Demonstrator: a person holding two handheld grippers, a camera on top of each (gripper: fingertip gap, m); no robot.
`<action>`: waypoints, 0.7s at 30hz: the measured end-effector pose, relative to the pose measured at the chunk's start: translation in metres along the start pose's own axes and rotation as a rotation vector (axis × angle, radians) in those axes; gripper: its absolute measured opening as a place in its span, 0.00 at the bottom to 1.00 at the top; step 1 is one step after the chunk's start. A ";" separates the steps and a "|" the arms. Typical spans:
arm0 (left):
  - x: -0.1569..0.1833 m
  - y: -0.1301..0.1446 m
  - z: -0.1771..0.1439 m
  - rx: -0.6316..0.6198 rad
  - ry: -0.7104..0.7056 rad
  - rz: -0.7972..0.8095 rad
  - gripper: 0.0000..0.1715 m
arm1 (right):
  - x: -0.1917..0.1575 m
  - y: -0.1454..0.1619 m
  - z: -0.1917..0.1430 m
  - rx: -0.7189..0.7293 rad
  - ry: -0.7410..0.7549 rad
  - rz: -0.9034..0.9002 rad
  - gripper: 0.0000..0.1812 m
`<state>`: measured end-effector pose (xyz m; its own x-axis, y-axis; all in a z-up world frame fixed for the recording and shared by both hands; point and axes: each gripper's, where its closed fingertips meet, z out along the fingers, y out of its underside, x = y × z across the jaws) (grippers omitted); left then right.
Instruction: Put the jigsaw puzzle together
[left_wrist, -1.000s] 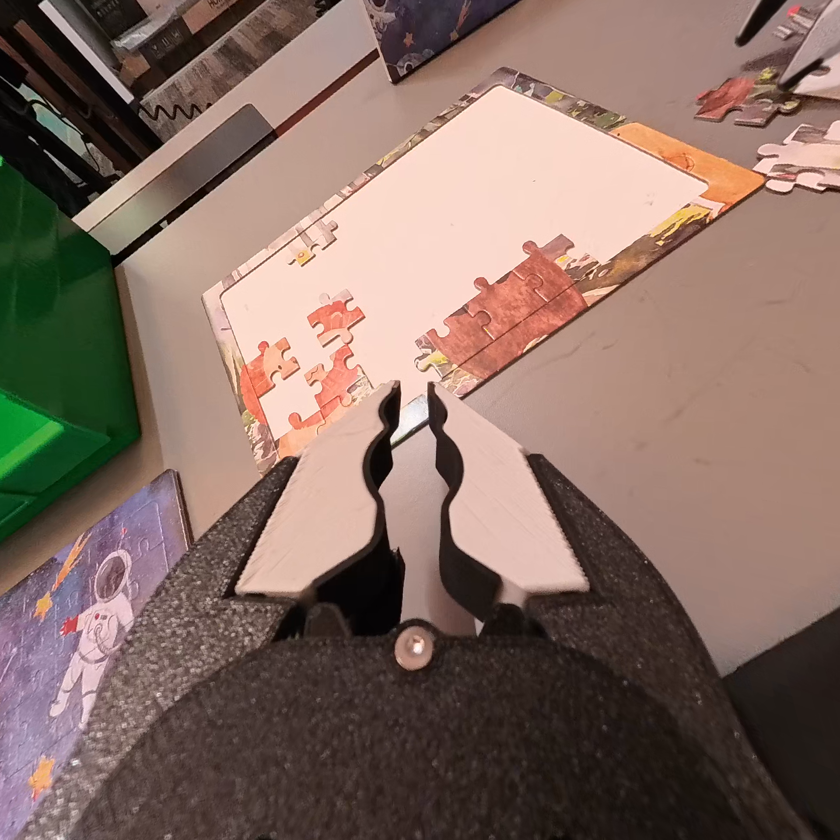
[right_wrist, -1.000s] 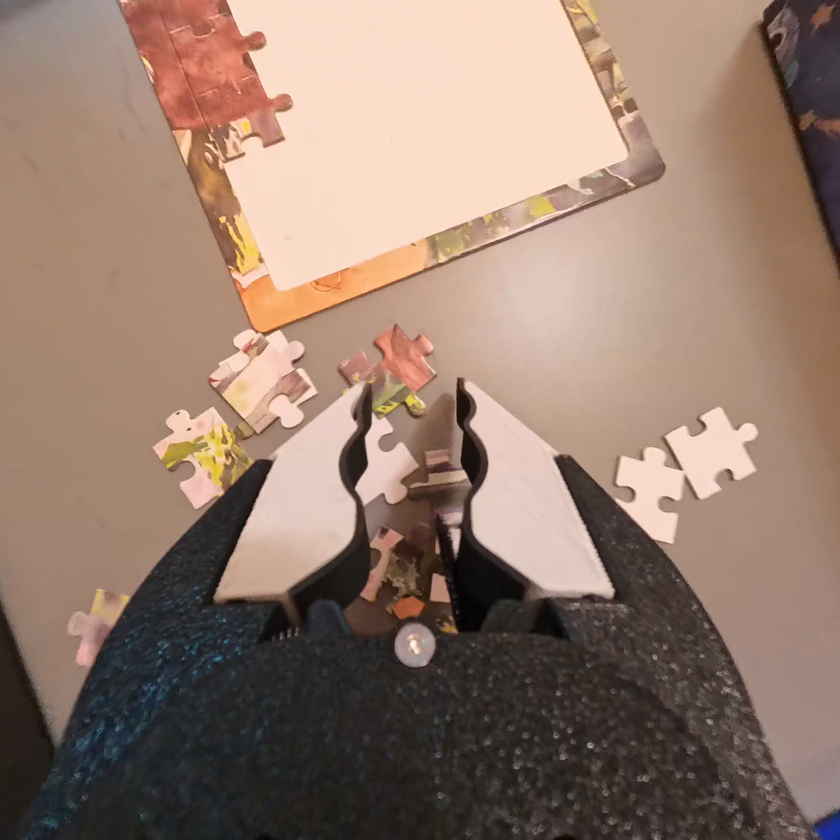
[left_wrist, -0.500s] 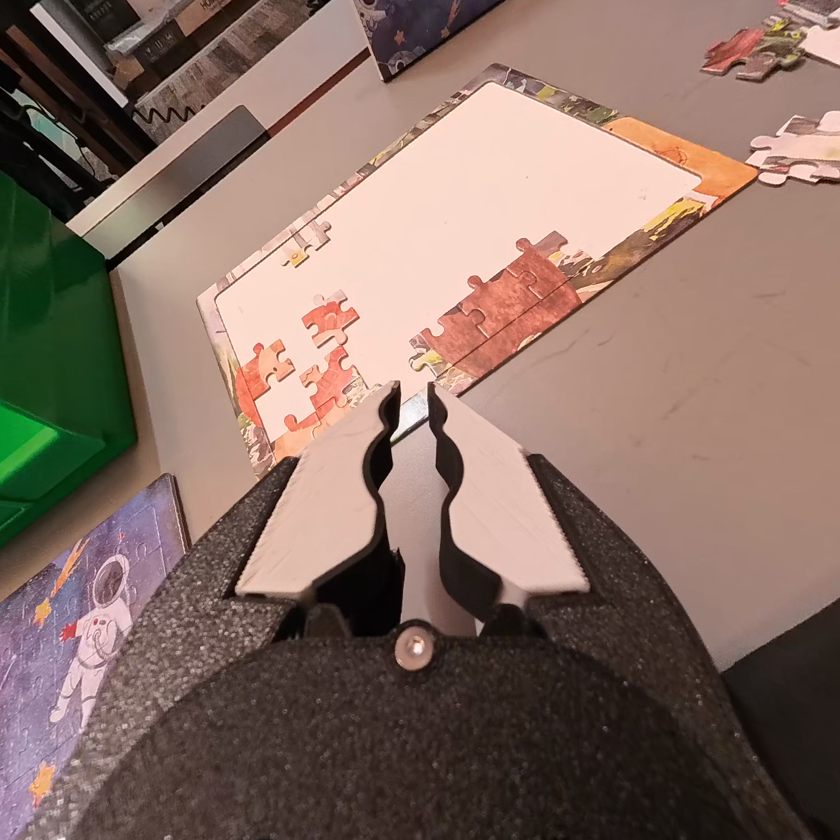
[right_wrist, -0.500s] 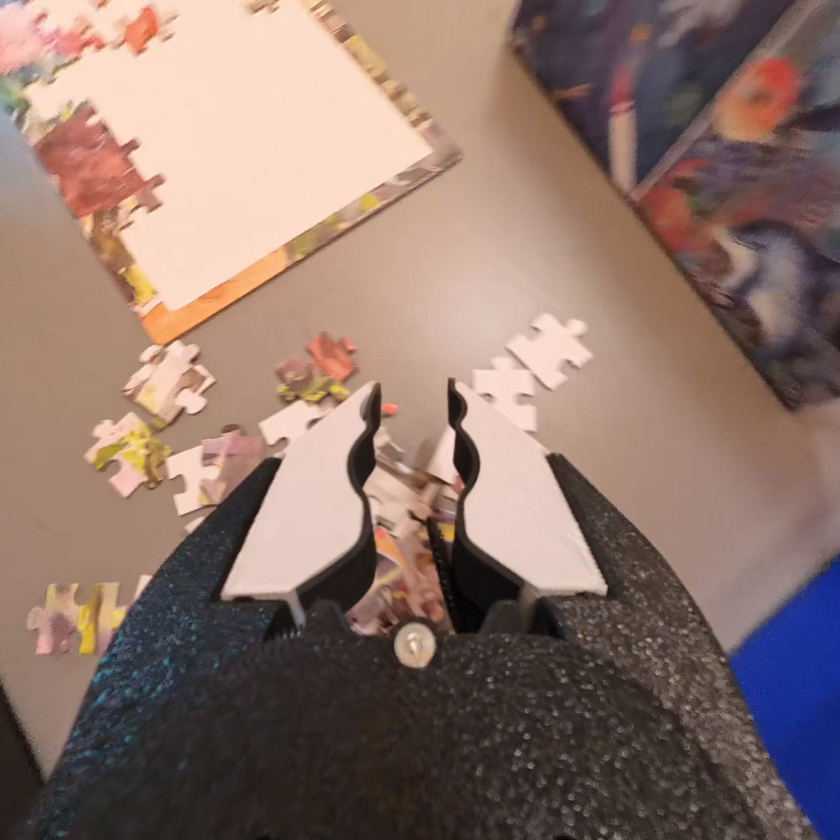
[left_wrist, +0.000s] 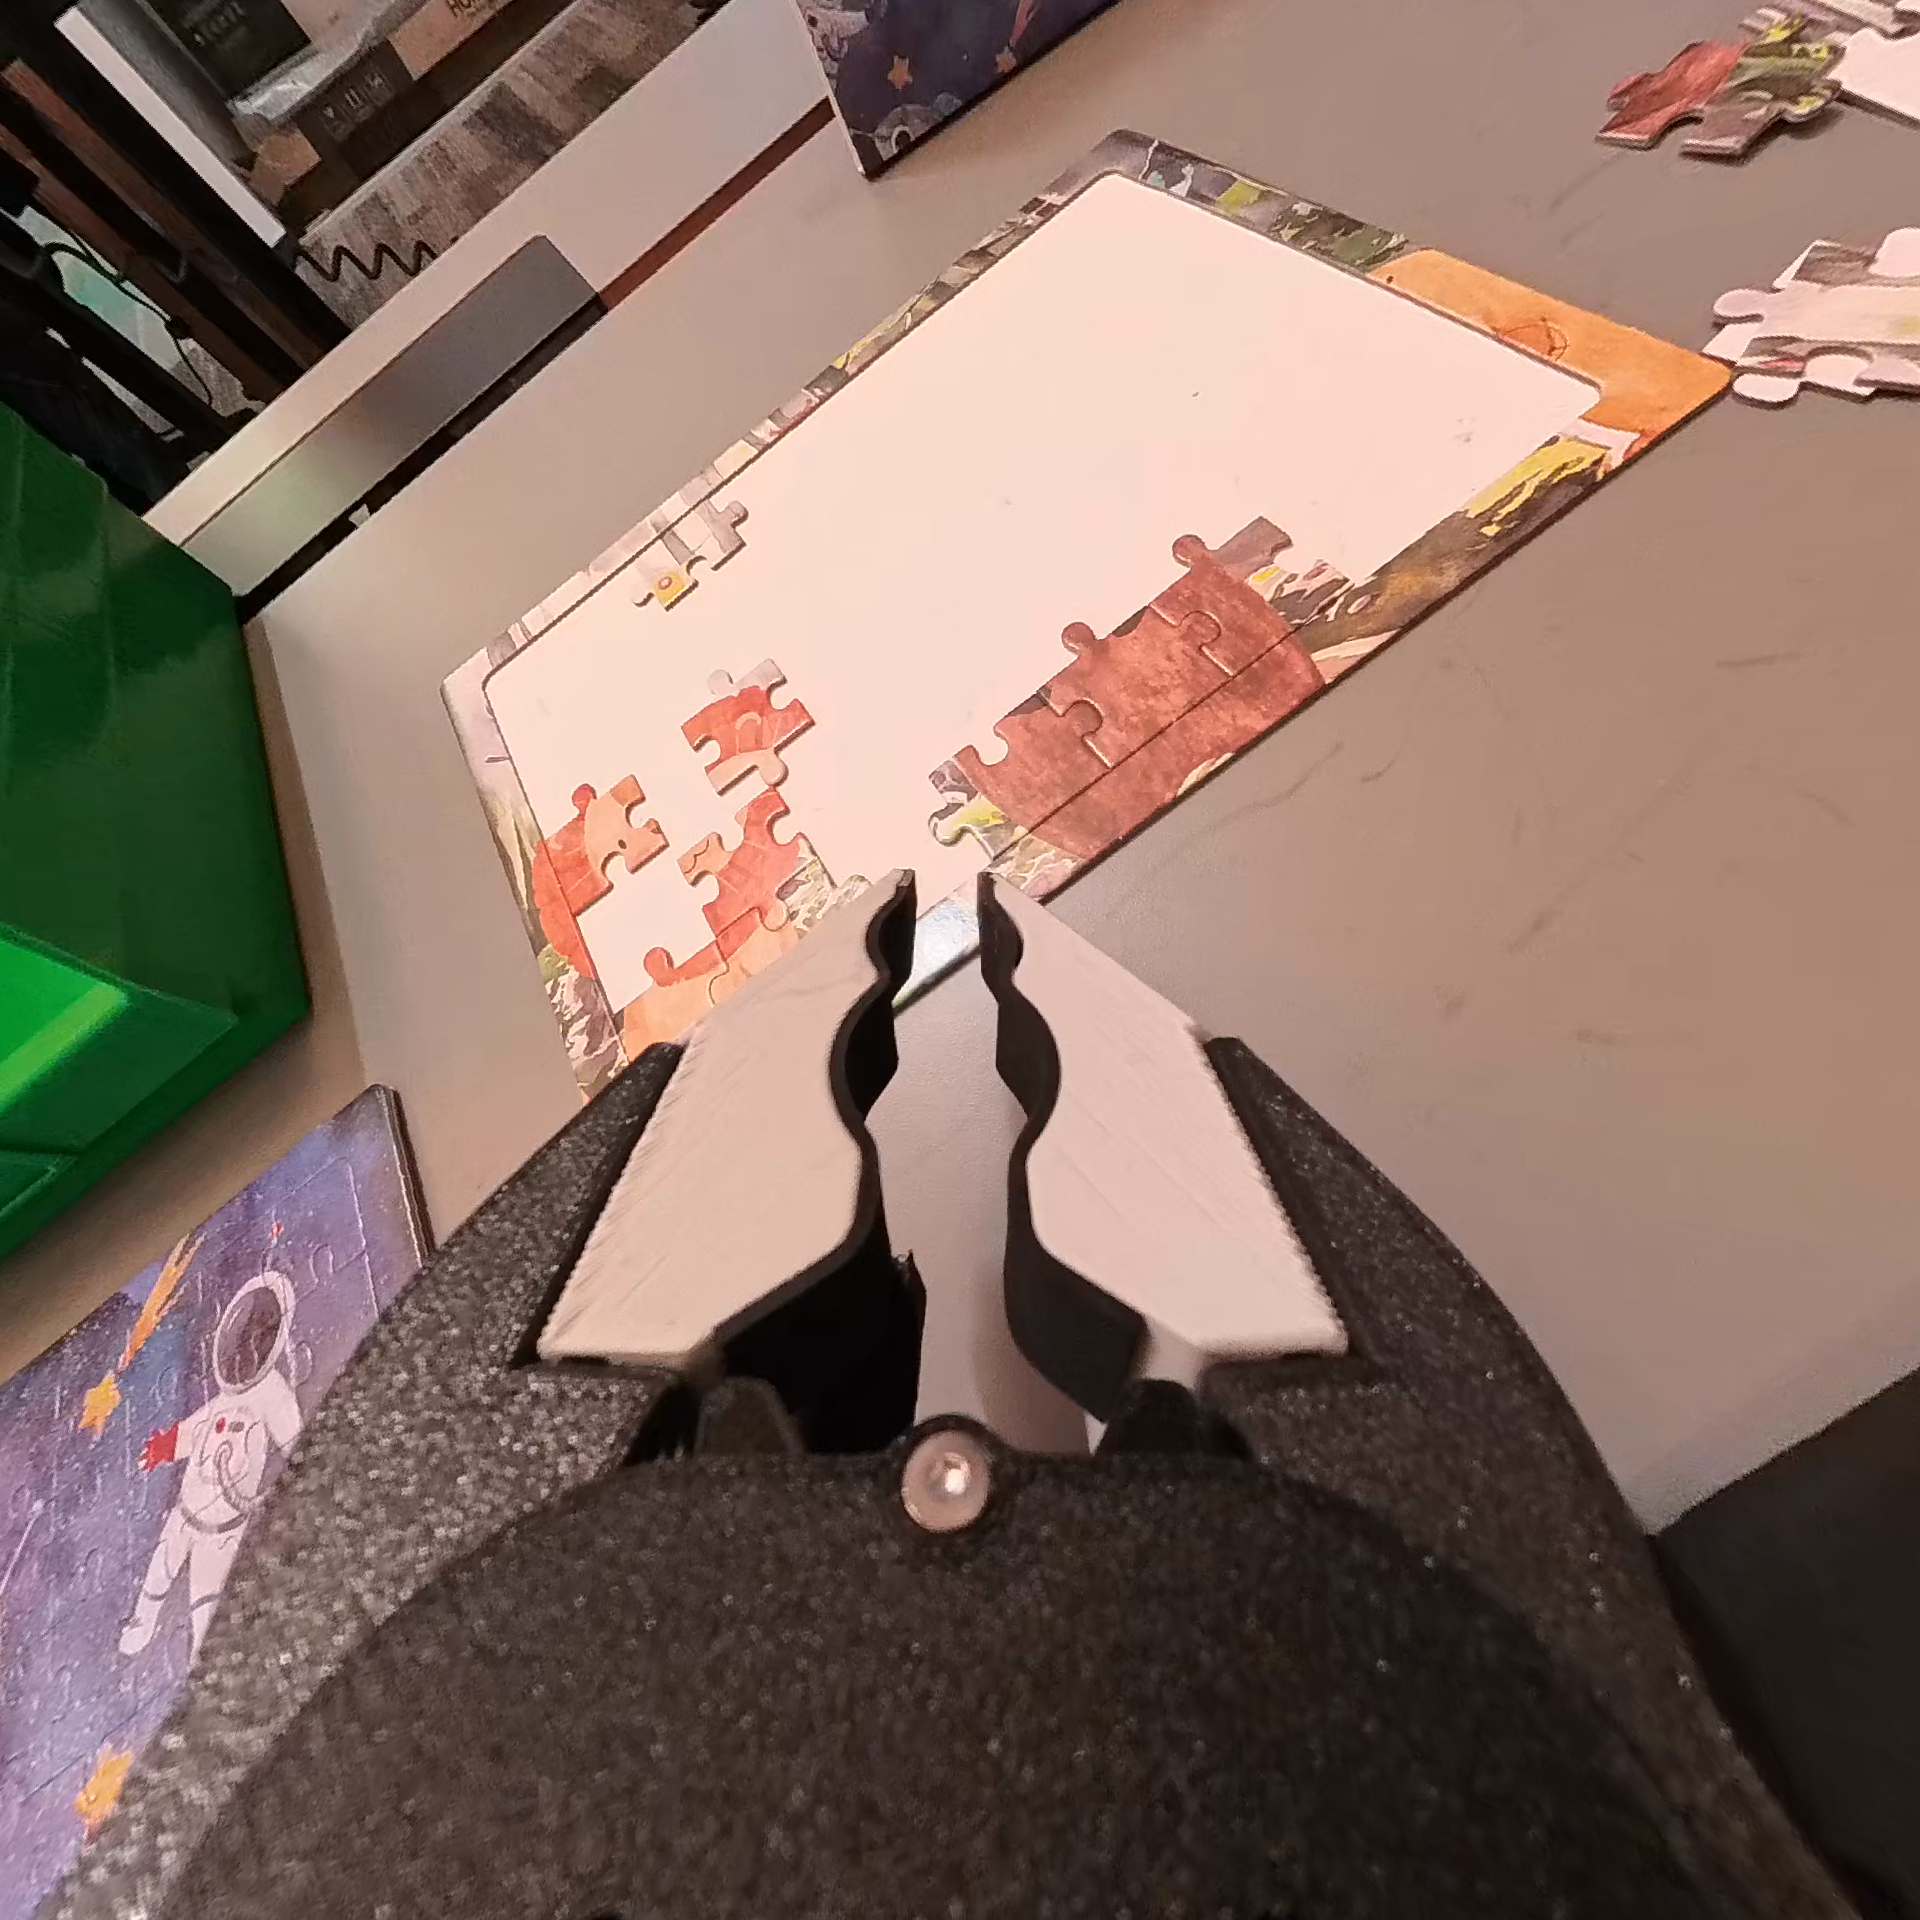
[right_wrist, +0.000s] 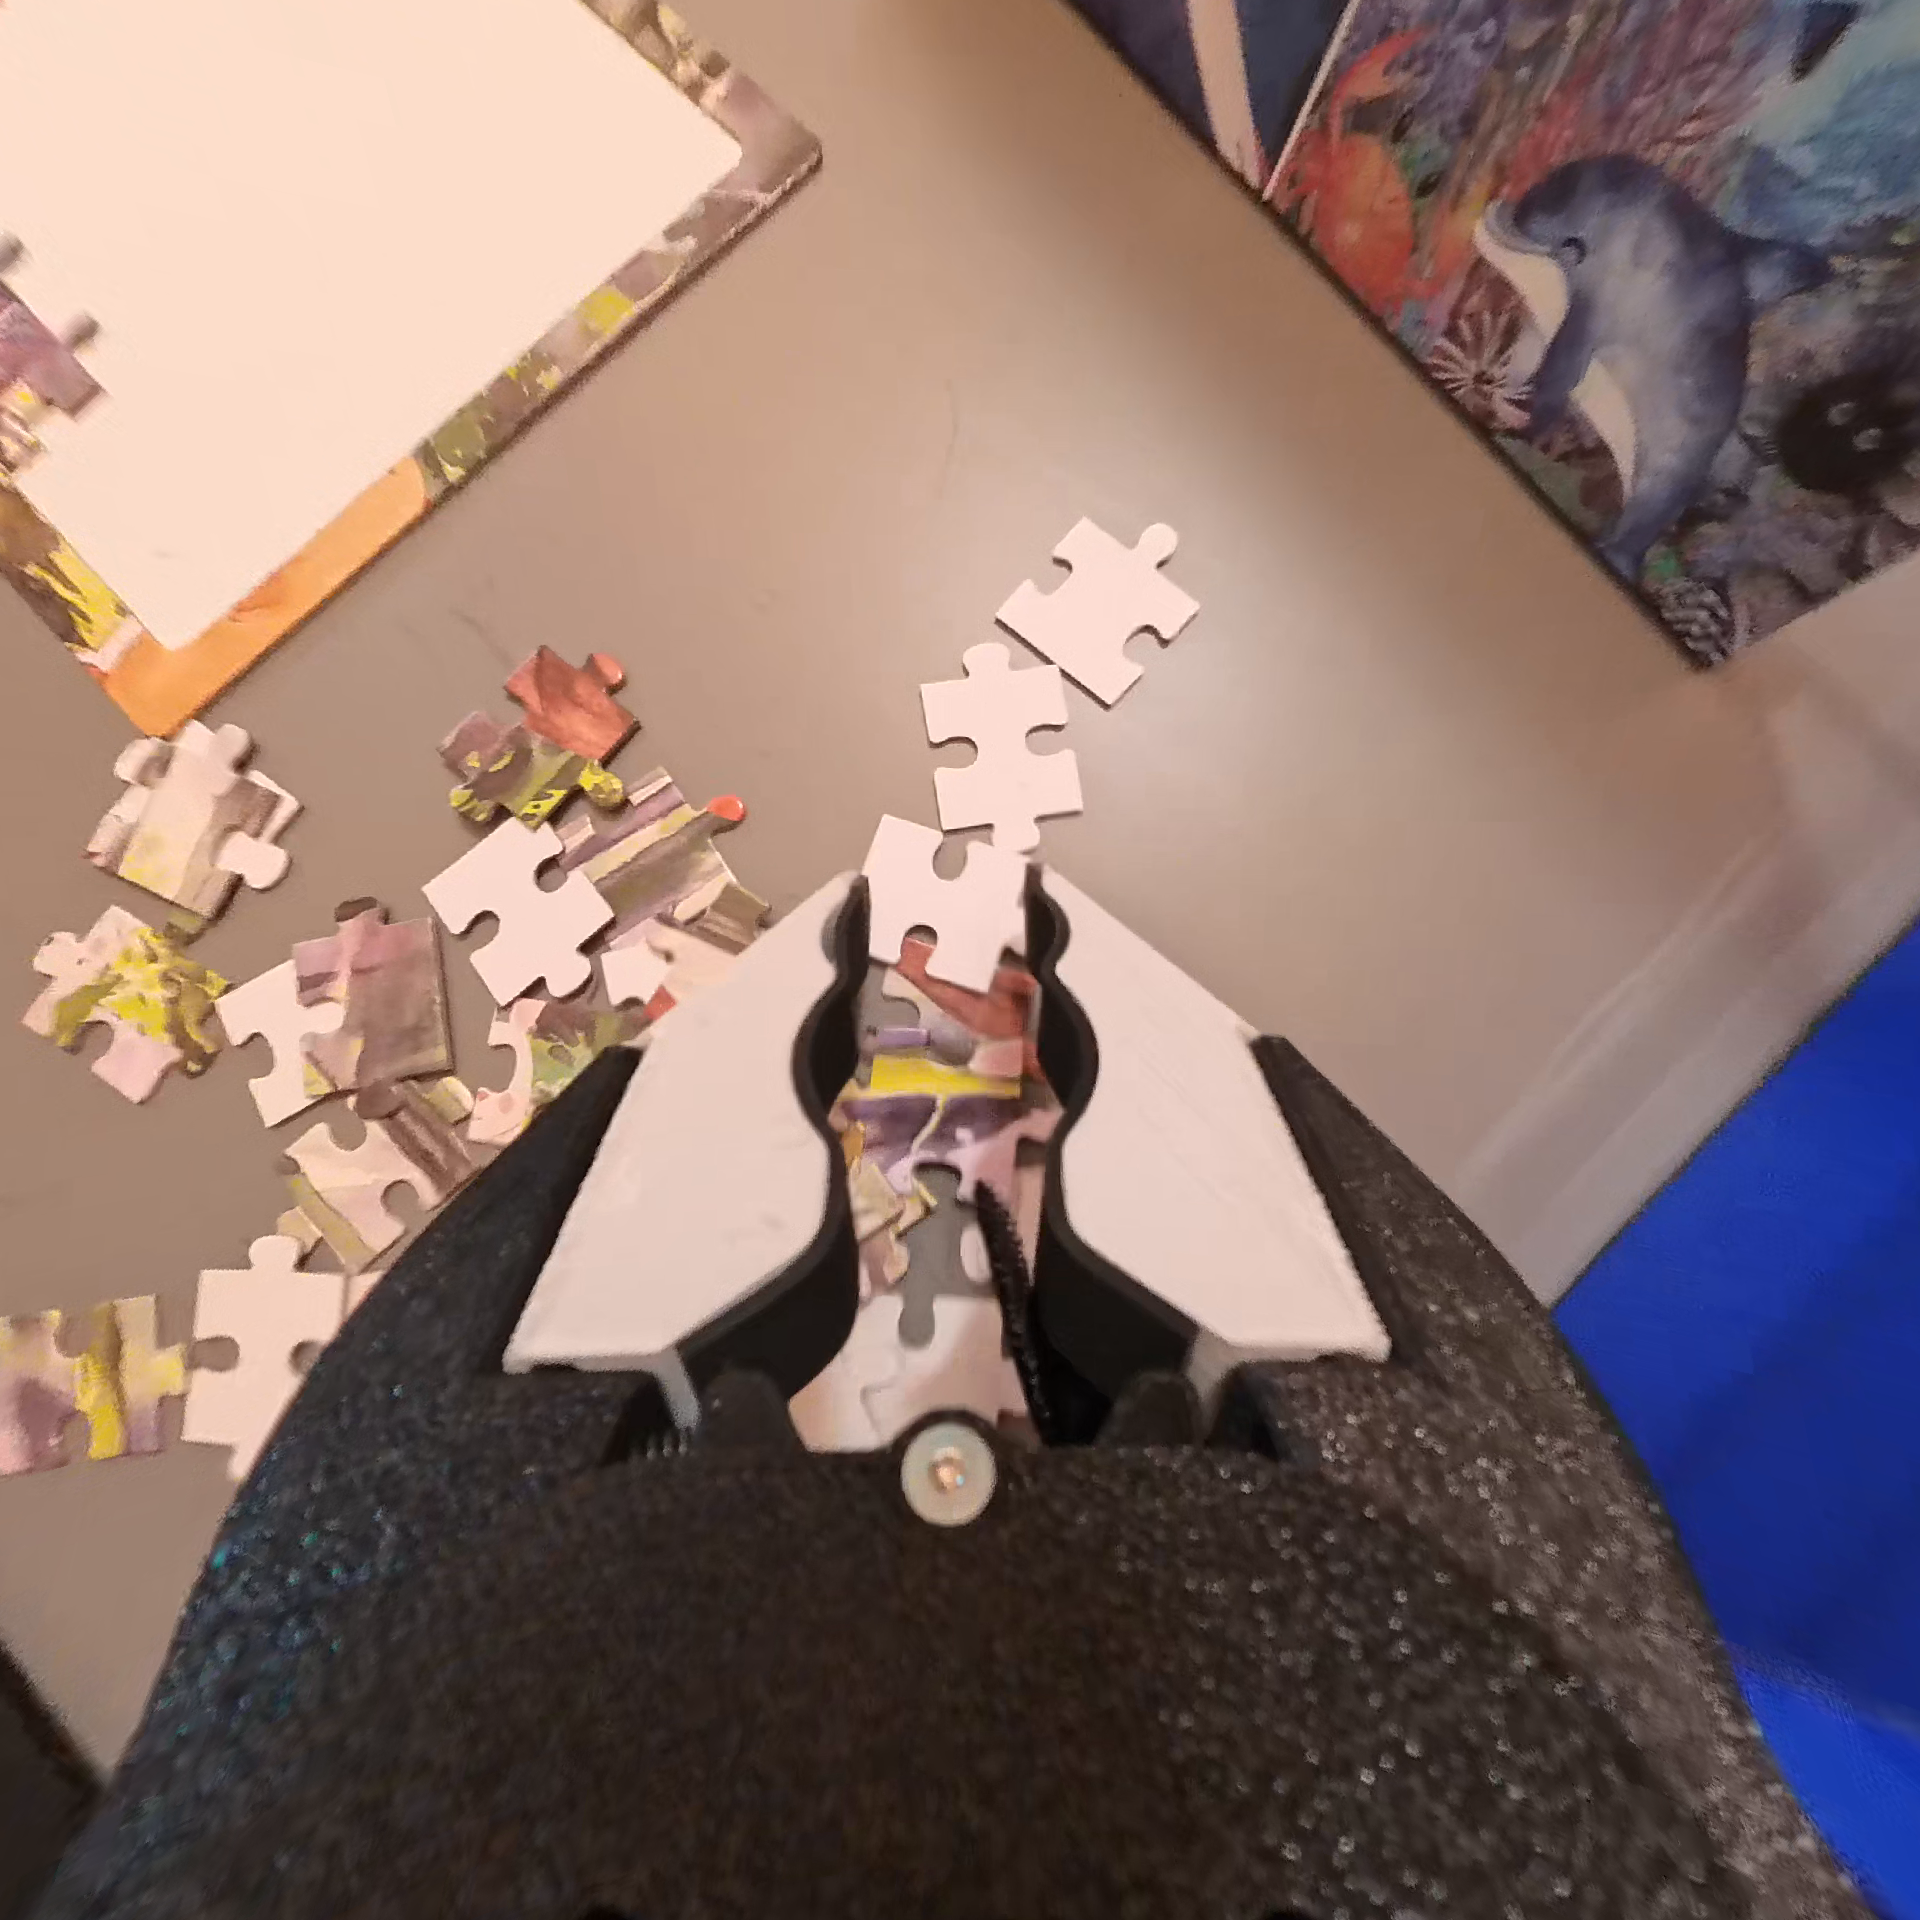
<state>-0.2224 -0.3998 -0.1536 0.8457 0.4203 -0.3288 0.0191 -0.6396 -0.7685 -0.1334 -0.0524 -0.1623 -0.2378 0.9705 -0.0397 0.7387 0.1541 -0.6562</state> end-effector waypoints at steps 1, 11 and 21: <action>-0.001 0.000 0.000 -0.001 -0.003 -0.002 0.06 | 0.003 0.000 -0.012 0.040 0.007 0.053 0.17; -0.003 0.002 0.002 -0.017 -0.004 -0.017 0.06 | -0.033 0.102 -0.085 0.043 0.027 0.121 0.17; -0.002 0.001 0.001 -0.005 -0.013 -0.002 0.06 | -0.001 0.123 -0.087 -0.027 0.201 0.132 0.17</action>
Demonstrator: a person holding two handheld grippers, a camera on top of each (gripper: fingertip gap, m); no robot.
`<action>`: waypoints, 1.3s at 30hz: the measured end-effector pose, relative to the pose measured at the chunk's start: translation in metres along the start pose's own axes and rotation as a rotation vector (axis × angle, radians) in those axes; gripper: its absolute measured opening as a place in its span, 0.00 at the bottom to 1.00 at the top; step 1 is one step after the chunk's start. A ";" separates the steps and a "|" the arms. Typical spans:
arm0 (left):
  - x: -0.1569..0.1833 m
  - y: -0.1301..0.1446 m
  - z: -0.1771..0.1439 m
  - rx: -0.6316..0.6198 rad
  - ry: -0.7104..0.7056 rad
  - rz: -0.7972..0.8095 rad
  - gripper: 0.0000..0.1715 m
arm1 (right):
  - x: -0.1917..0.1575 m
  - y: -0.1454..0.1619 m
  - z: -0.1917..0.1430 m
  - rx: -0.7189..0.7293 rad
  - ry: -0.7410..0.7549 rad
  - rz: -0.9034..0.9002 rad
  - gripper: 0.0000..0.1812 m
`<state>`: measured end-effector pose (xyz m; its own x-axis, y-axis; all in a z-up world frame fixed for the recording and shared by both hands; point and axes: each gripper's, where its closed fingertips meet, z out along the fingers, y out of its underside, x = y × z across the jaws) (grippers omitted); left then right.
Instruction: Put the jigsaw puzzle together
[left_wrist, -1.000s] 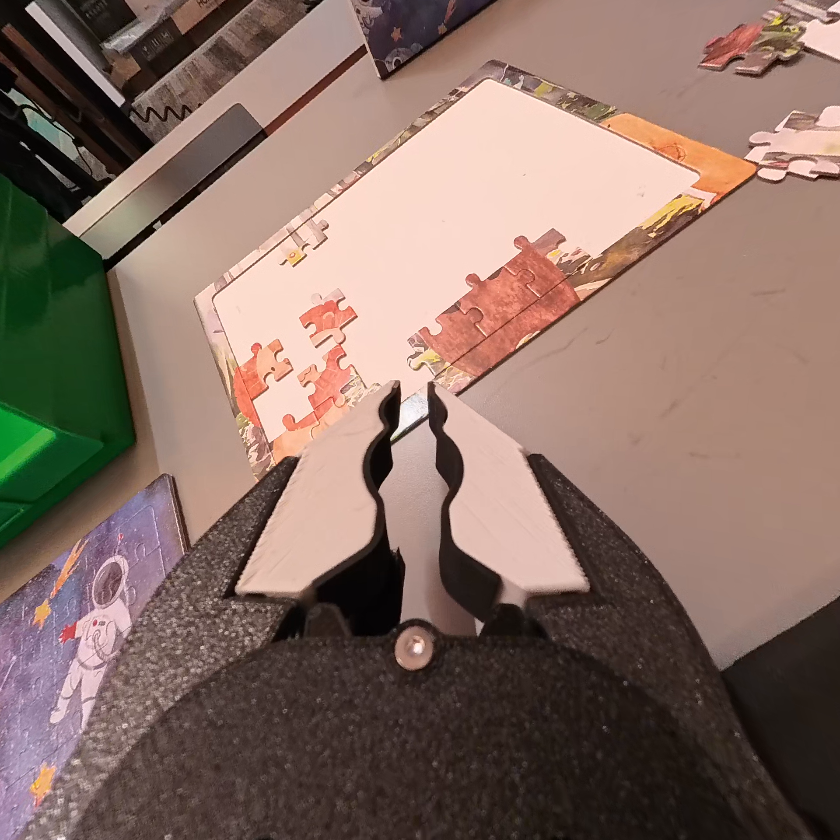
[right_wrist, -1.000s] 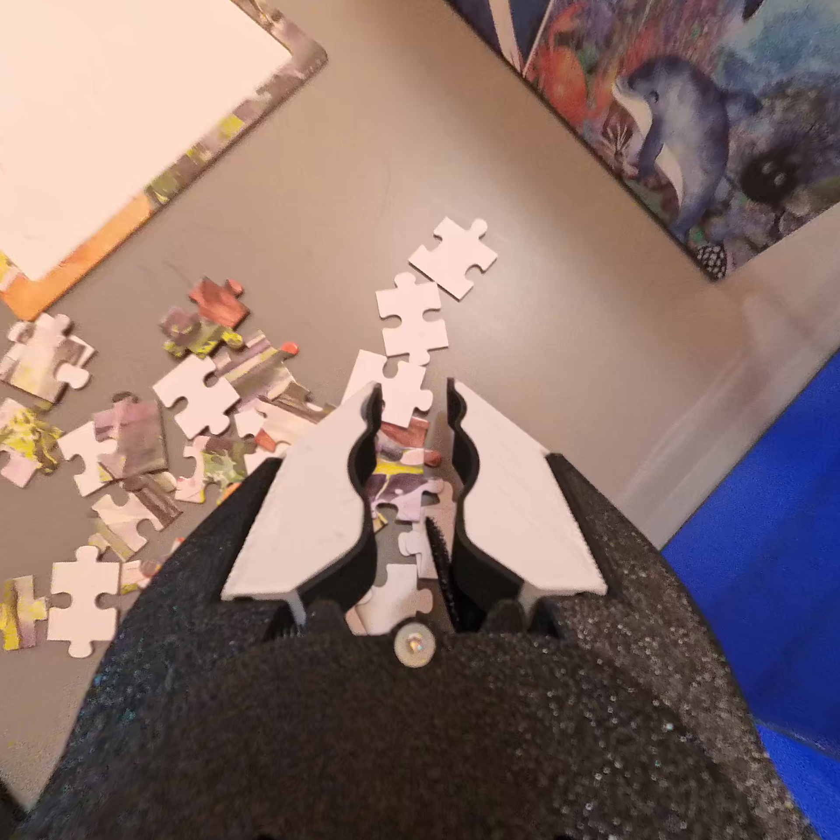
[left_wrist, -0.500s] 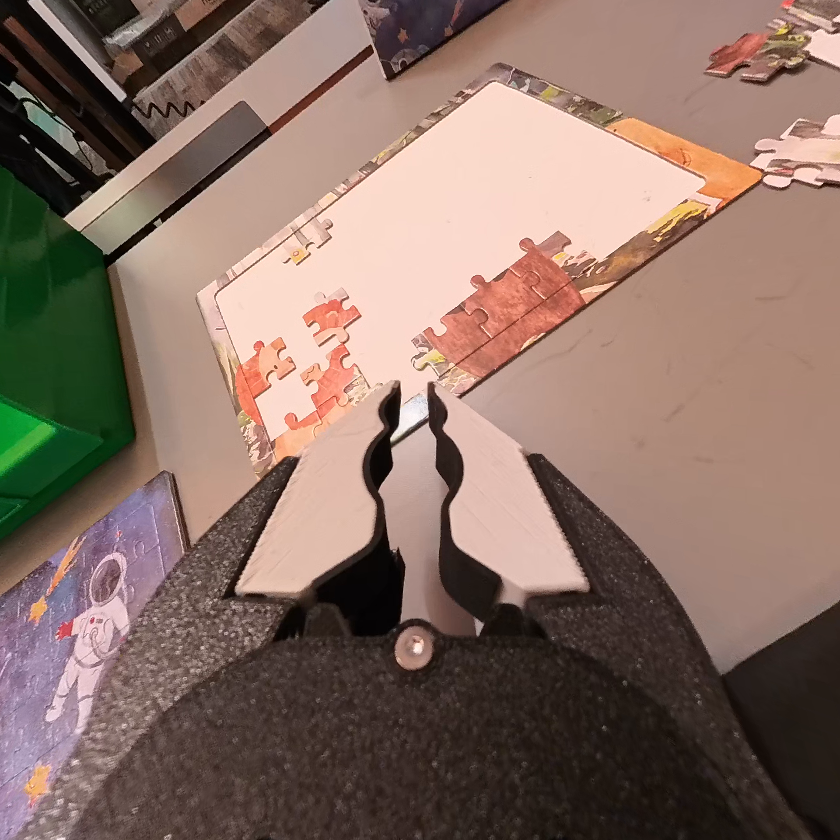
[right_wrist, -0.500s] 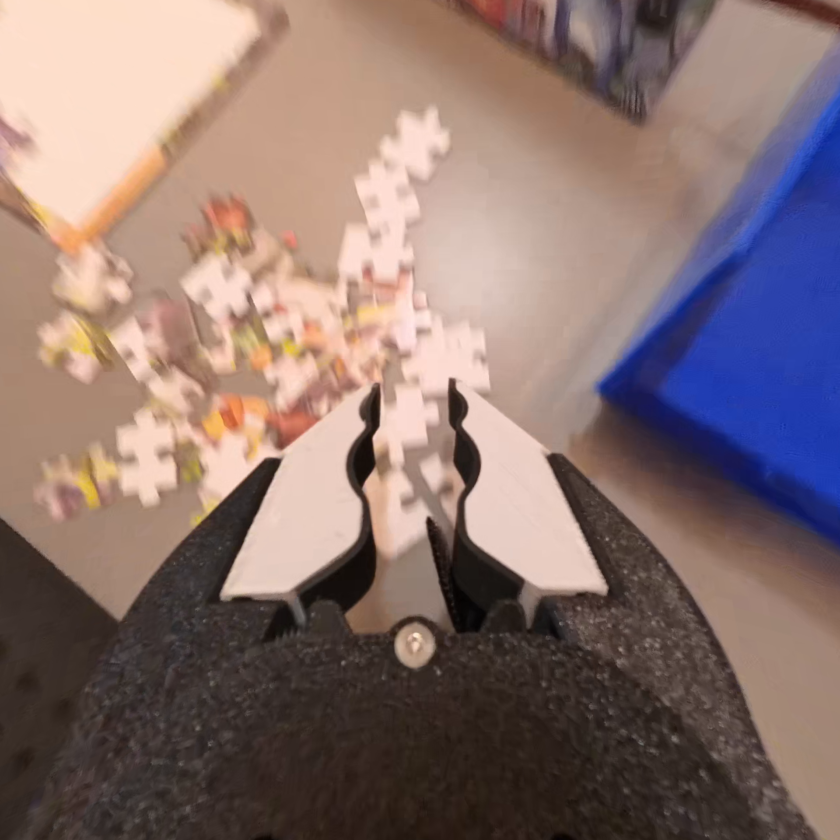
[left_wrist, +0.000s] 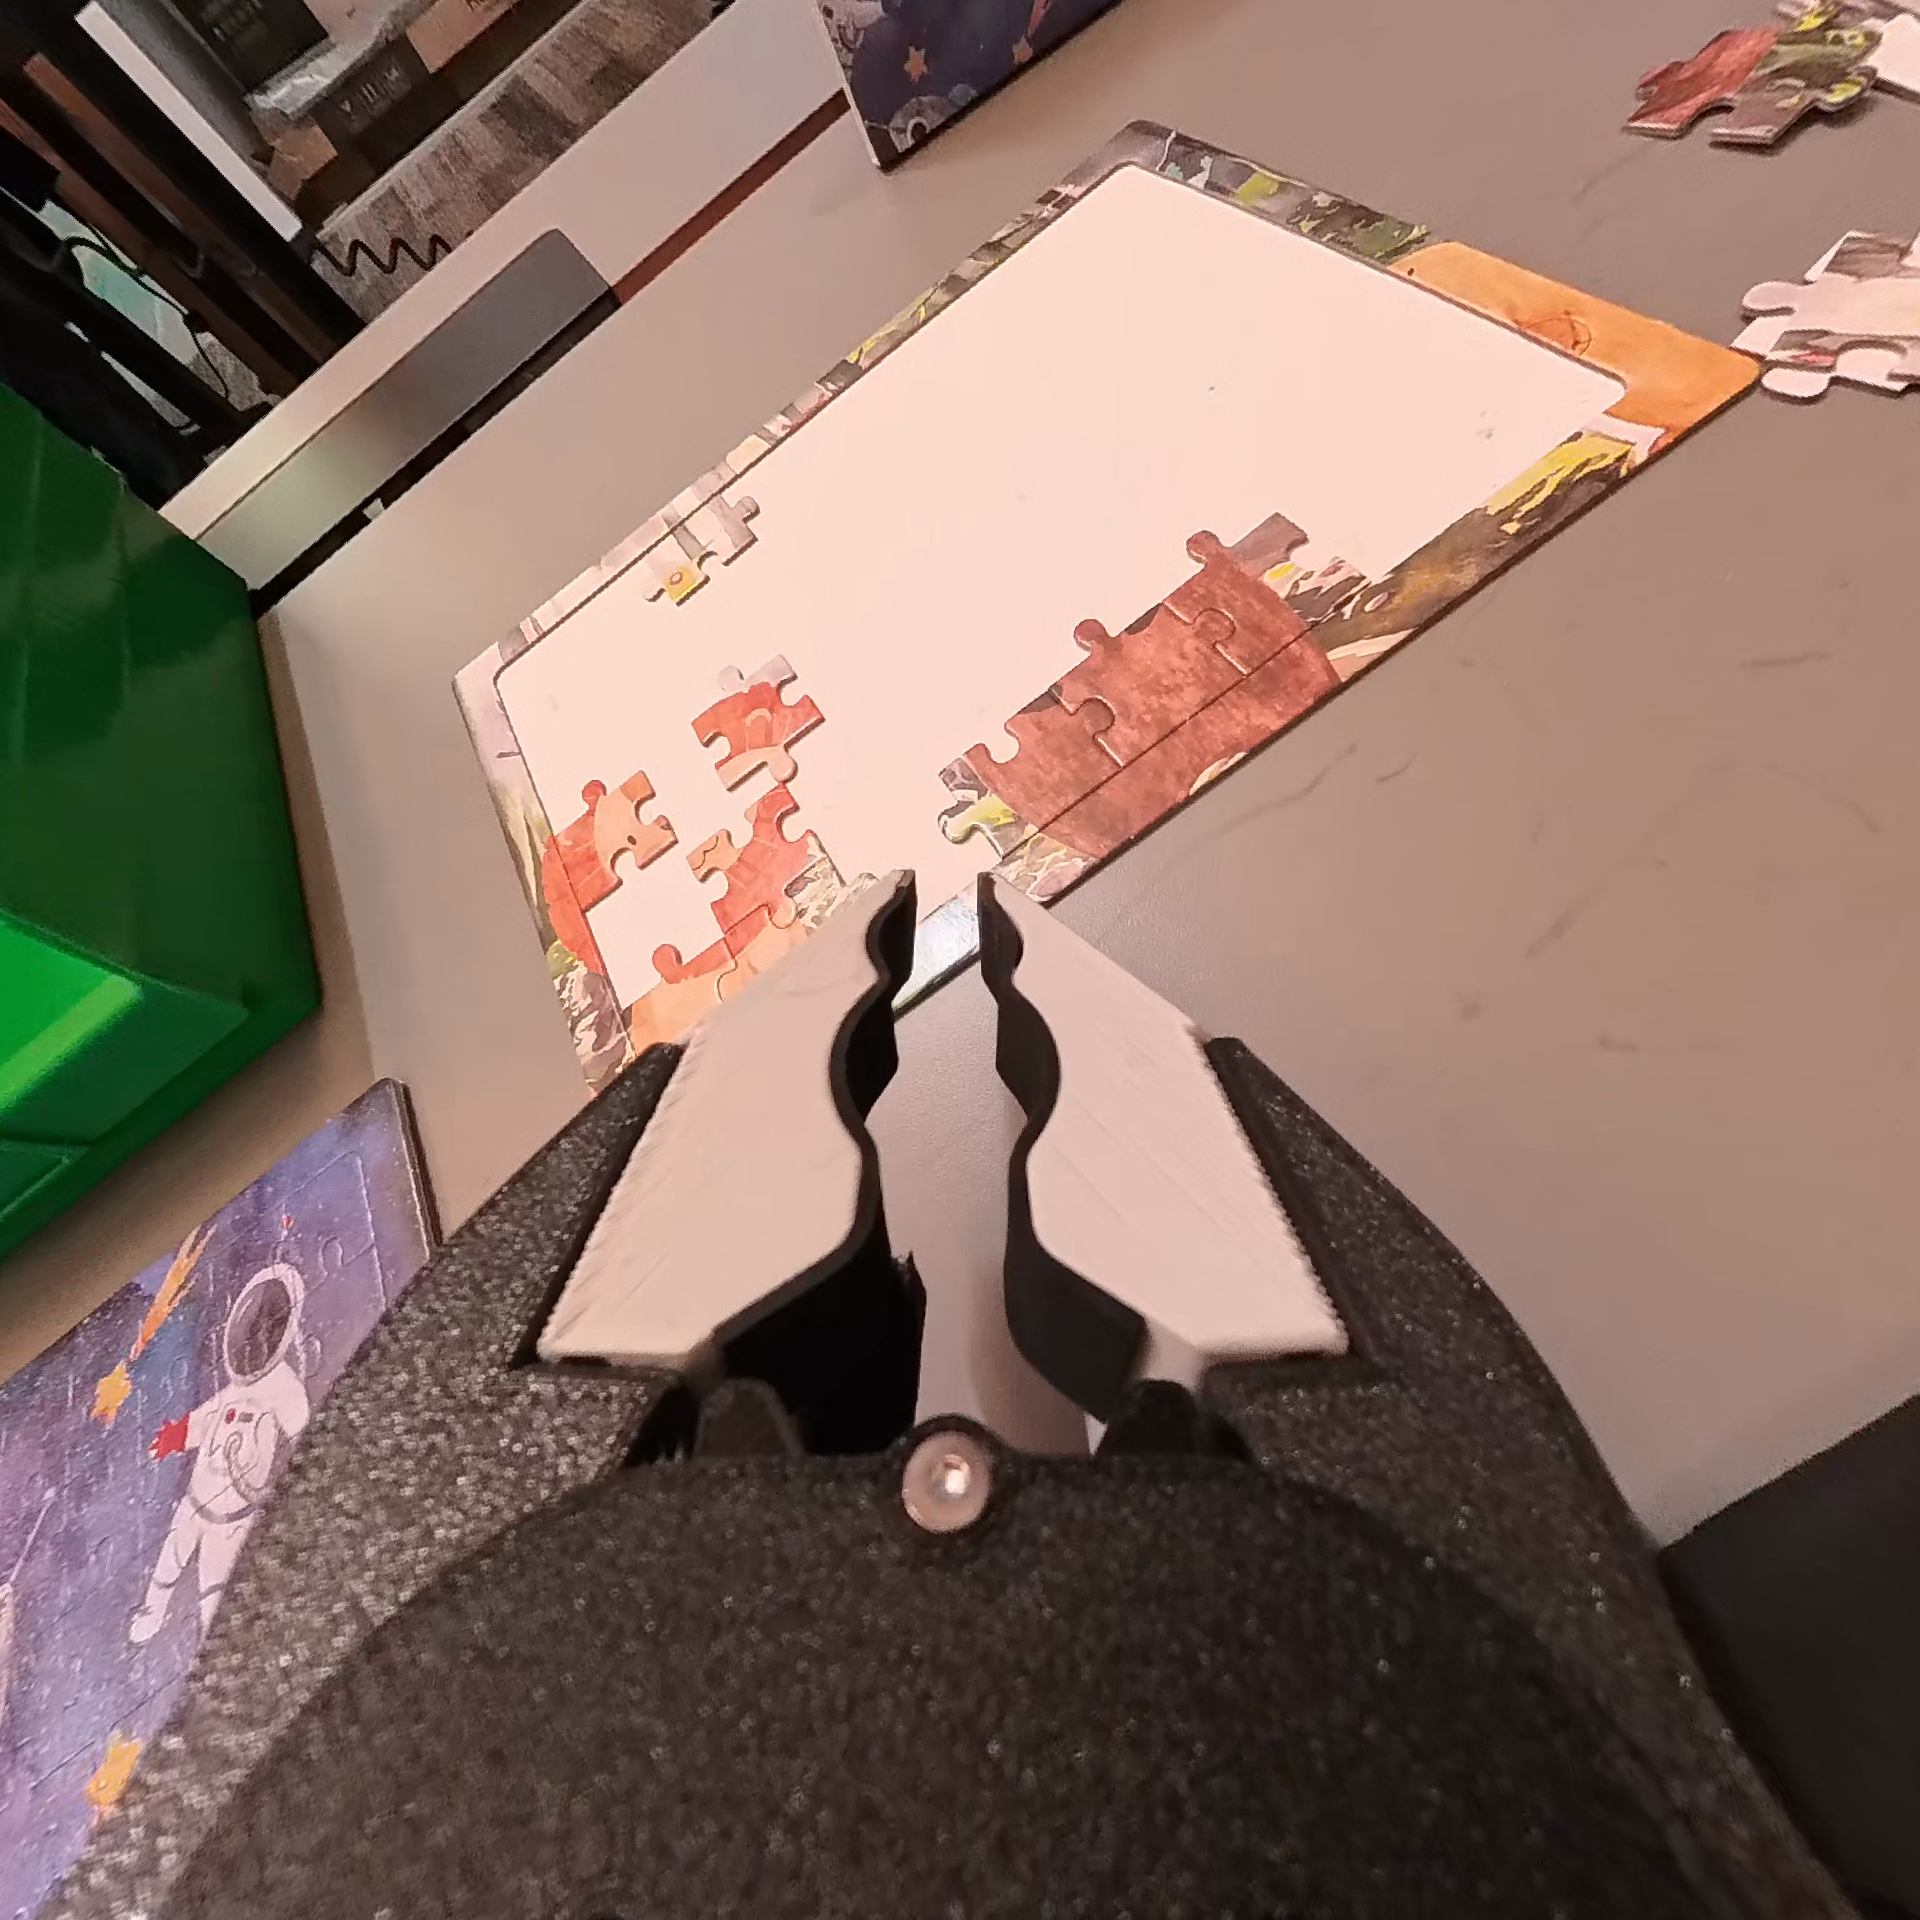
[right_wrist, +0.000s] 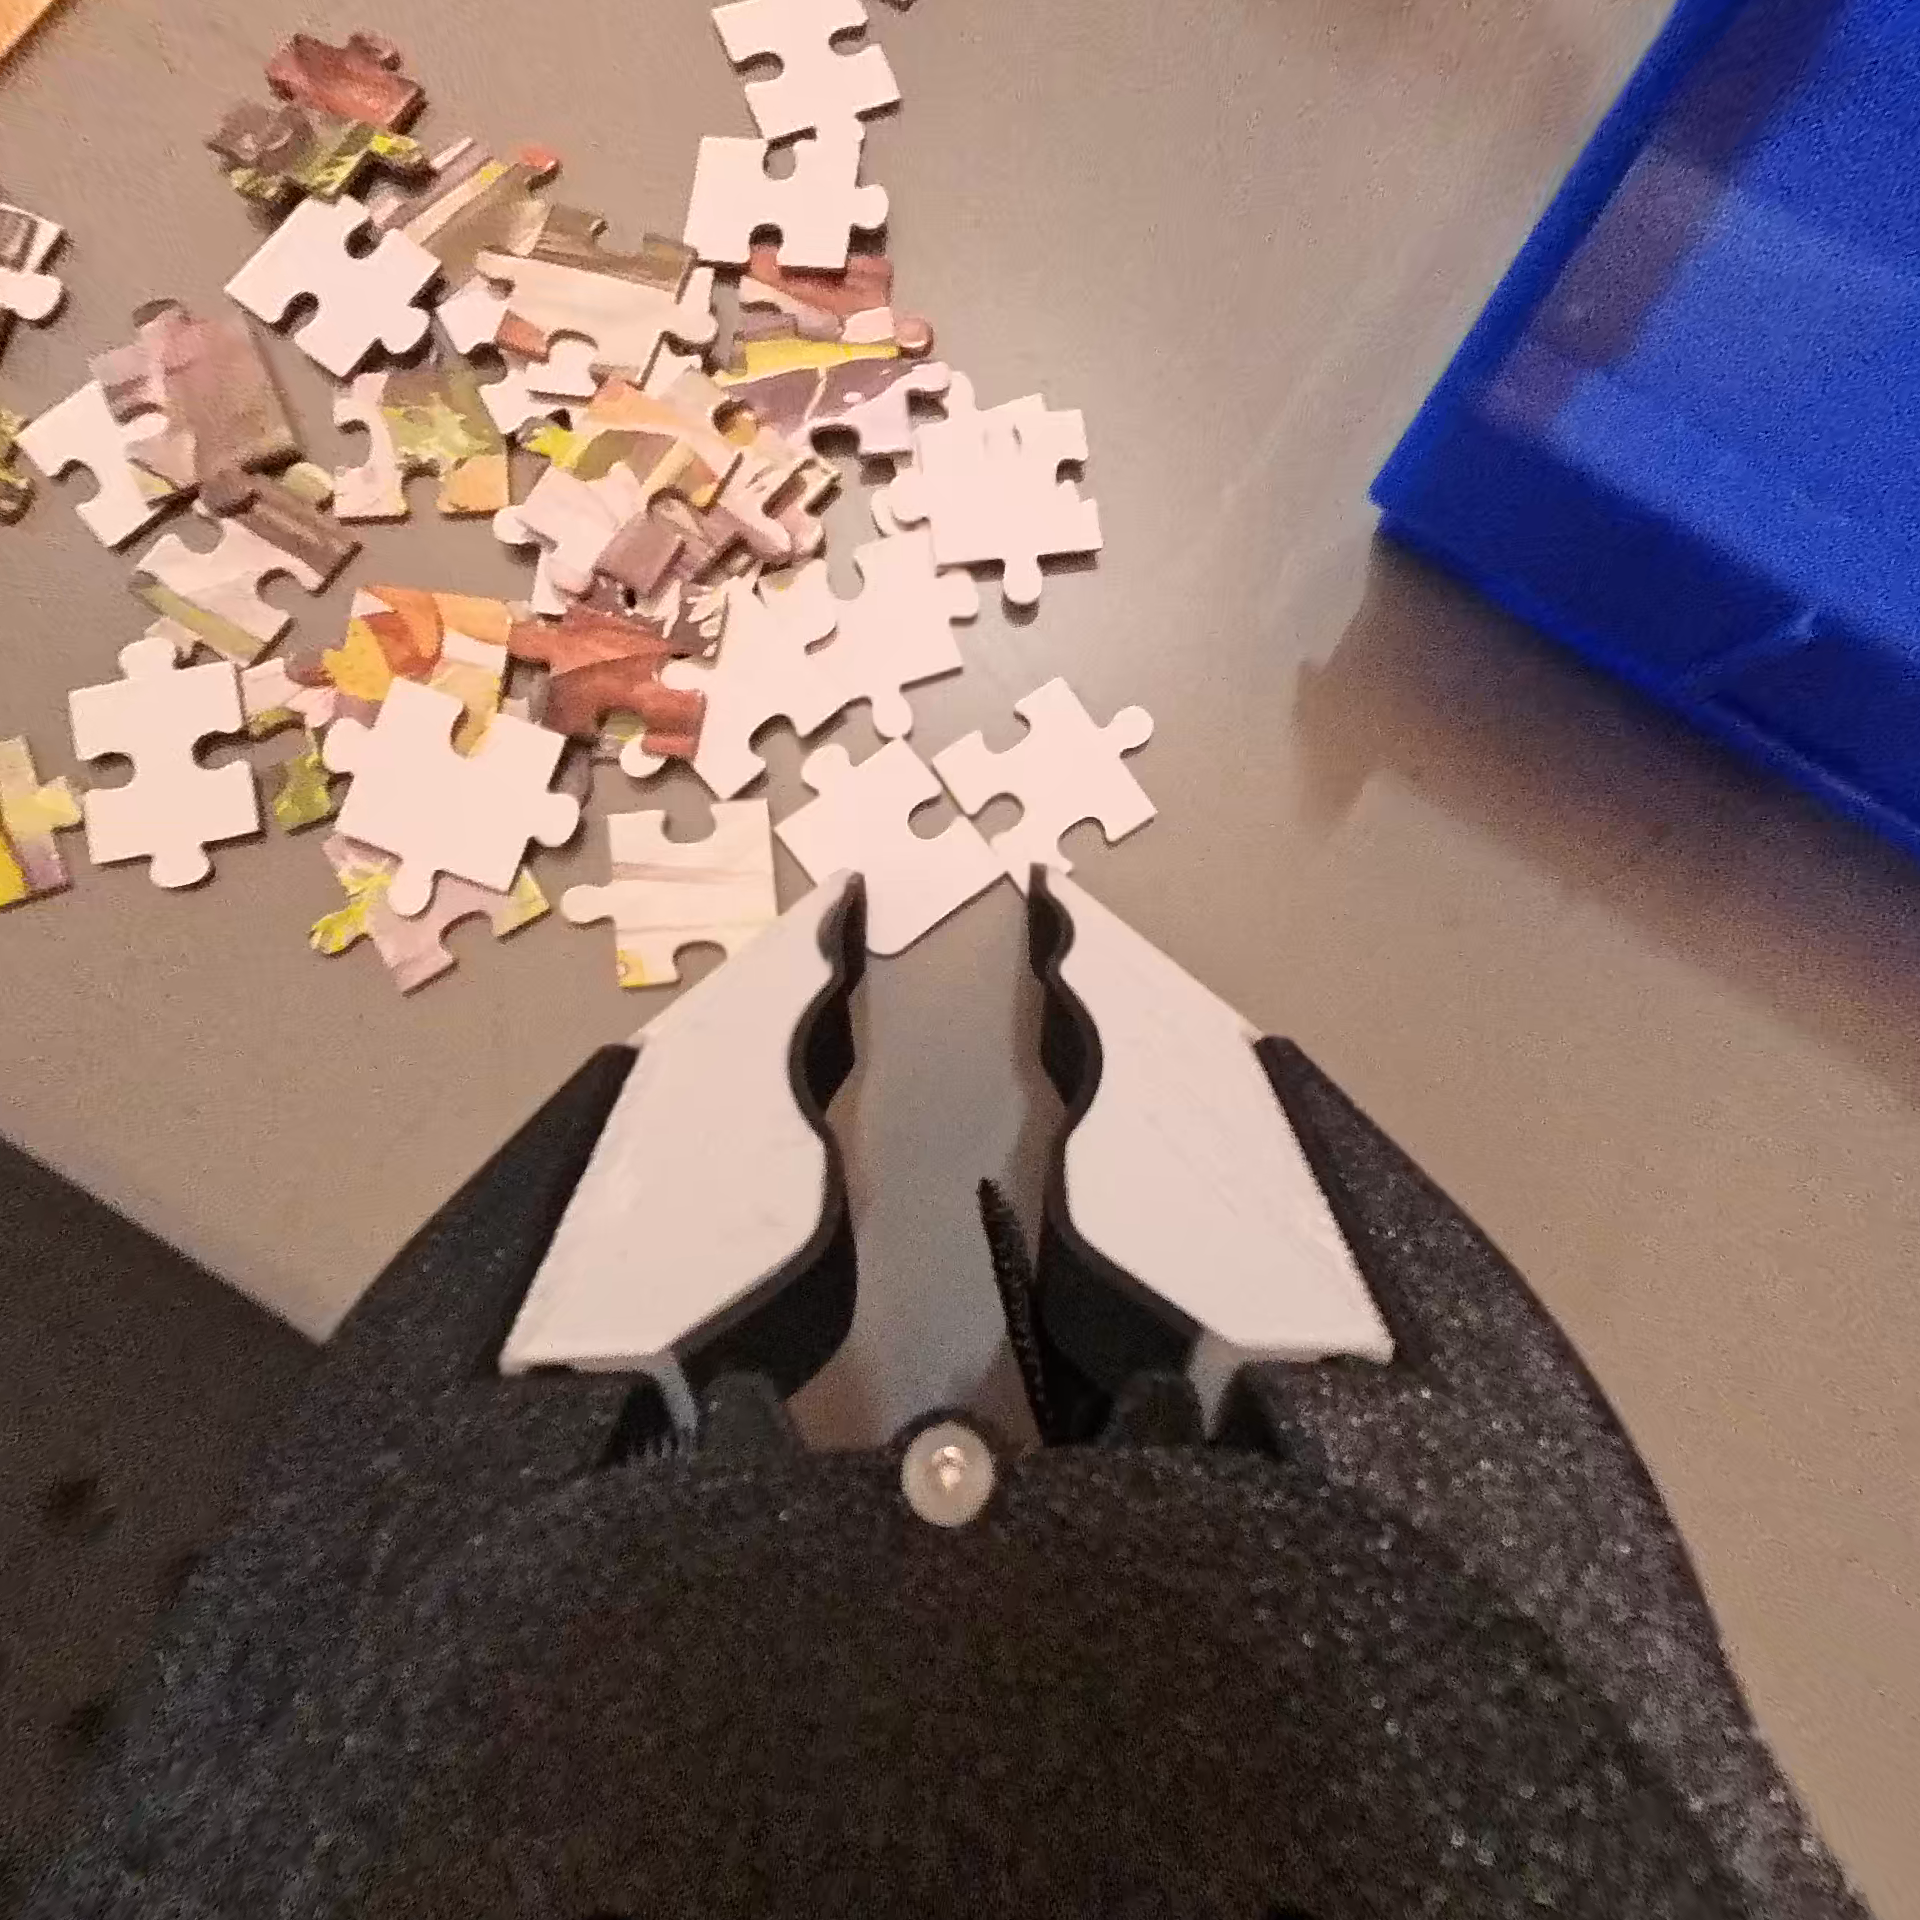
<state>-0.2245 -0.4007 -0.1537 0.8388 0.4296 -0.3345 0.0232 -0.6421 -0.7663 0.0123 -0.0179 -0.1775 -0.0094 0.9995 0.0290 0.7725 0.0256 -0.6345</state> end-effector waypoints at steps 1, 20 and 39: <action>0.000 0.000 0.000 0.002 -0.001 0.001 0.06 | 0.003 -0.002 0.001 0.003 0.024 -0.008 0.17; 0.001 -0.001 -0.001 0.008 -0.005 0.015 0.06 | 0.008 -0.006 0.001 0.012 -0.010 0.046 0.21; 0.003 0.000 0.000 0.002 -0.007 0.035 0.06 | -0.014 0.001 0.005 0.003 -0.089 -0.060 0.20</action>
